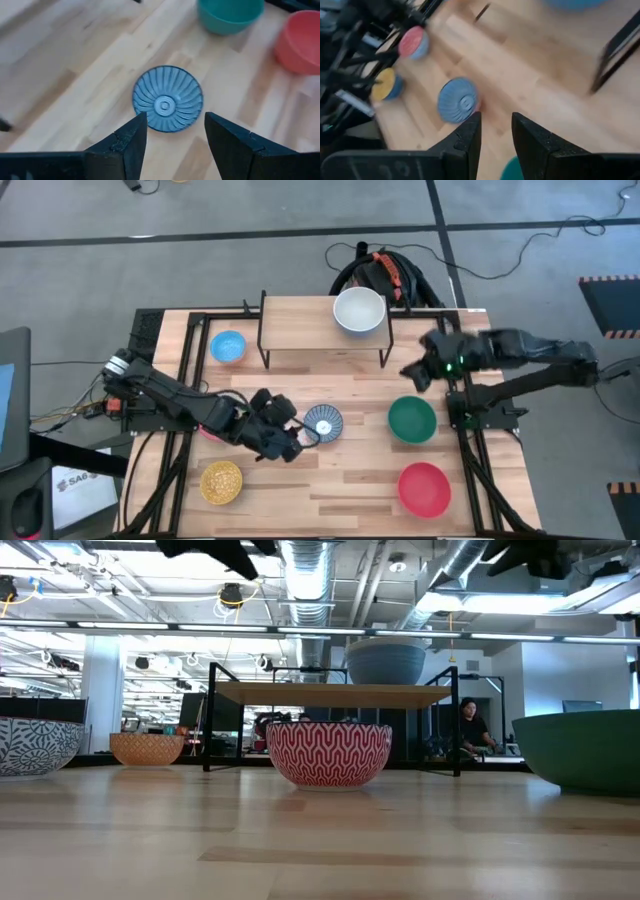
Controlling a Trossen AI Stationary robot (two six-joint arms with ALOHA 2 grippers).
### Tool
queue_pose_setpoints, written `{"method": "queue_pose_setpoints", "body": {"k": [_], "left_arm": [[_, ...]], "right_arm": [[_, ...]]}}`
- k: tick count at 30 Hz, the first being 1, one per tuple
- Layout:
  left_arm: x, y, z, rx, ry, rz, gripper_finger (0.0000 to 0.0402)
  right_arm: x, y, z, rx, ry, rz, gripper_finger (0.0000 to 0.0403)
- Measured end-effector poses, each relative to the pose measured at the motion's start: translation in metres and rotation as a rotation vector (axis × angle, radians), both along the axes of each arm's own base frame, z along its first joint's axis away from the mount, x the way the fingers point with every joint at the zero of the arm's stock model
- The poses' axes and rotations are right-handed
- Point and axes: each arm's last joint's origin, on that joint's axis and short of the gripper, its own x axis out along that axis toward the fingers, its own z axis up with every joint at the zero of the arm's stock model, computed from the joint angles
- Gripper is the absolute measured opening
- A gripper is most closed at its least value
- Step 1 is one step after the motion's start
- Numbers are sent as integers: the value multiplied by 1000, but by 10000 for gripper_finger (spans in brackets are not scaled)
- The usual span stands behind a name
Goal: Place and stack bowls onto a shelf
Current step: Stack the green bowl on top of the white bowl on the shelf
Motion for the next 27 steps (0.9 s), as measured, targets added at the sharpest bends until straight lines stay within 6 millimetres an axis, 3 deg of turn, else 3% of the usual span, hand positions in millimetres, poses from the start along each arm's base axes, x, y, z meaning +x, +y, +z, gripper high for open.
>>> {"method": "queue_pose_setpoints", "body": {"k": [9, 14, 20, 27], "left_arm": [[-39, 11, 22, -14, -325, -98, 185], [-56, 9, -6, -78, -550, -131, 185], [-62, 13, -42, -196, -742, -126, 185], [-54, 10, -56, -169, -710, -103, 185]], "right_arm": [[3, 63, -38, 41, 167, 8, 134], [3, 85, -62, 26, 375, 59, 134], [3, 90, -81, -15, 635, 38, 134], [6, 79, -87, -43, 764, -10, 134]]}}
